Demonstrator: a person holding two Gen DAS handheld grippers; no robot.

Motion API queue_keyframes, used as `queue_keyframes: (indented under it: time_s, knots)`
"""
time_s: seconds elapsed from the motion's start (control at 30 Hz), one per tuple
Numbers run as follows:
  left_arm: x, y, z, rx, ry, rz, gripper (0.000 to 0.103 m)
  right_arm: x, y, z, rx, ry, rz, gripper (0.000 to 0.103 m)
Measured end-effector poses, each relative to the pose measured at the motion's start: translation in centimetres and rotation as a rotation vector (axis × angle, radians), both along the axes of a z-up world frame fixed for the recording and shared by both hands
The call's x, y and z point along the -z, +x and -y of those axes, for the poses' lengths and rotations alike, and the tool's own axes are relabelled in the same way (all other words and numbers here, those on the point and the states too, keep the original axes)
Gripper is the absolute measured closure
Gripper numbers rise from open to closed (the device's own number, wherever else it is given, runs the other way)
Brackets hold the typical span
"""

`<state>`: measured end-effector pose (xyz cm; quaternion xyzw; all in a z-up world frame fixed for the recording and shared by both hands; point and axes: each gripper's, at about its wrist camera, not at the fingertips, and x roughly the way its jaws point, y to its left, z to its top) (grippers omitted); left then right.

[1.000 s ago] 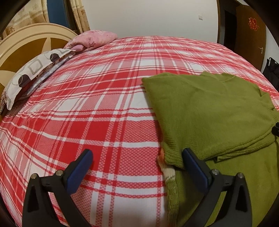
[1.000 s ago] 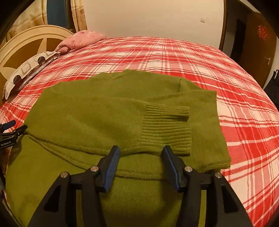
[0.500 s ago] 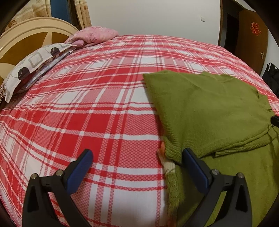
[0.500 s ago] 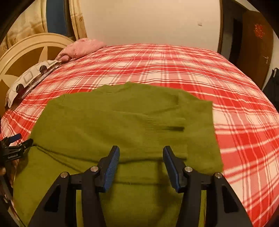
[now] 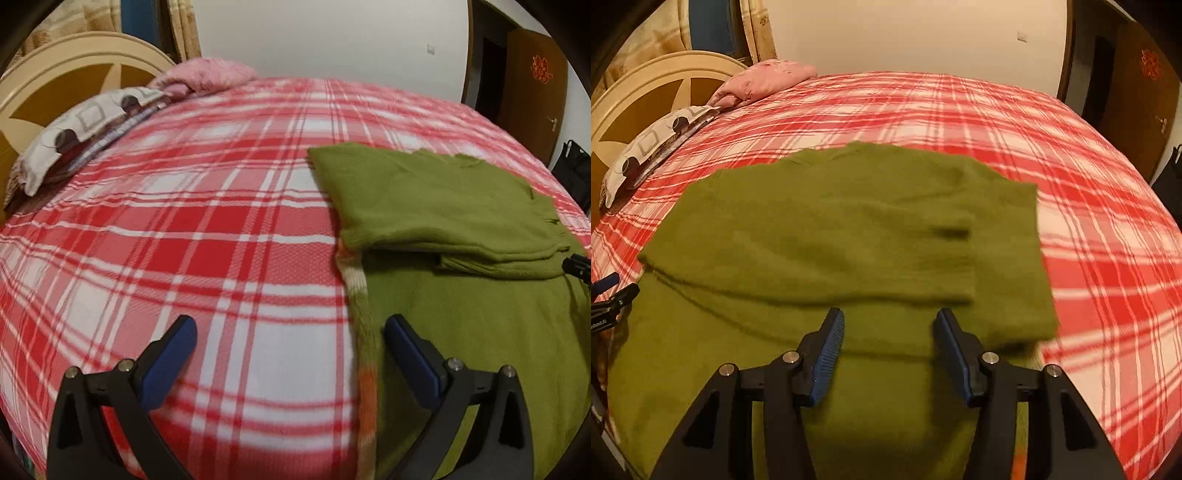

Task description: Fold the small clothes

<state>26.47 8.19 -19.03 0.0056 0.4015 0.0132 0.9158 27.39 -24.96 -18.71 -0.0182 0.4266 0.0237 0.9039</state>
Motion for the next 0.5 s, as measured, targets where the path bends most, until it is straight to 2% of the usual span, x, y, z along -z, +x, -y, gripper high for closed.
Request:
queue_keyframes:
  time_s: [0.07,0.13,0.2,0.3,0.43,0.5]
  knots:
    - [-0.3,-0.6,0.2,-0.009,0.014,0.002,0.0,0.0,-0.4,0.1,-0.005,-0.011,0.014,0.05]
    - [-0.7,-2.0,0.6,0.014,-0.024,0.006,0.001,-0.3,-0.9,0.0,0.016,-0.008,0.018,0.05]
    - [-0.8,-3.5,1.1,0.038,-0.038,-0.002,0.001,-0.7,-1.9,-0.4,0.006,0.019,0.026,0.05]
    - [-0.6,-5.4,1.8,0.072,-0.052,-0.013,0.001,-1.1,-3.6,-0.9,-0.007,0.002,0.043,0.05]
    - [0.3,-7.0,2.2,0.083,-0.045,-0.047,0.007,-0.1,-5.6,-0.4,0.019,-0.008,0.002,0.05]
    - [0.4,-8.1,2.0,0.067,-0.054,-0.034,0.007,0.3,-6.8,0.0,0.025,-0.003,-0.002,0.05]
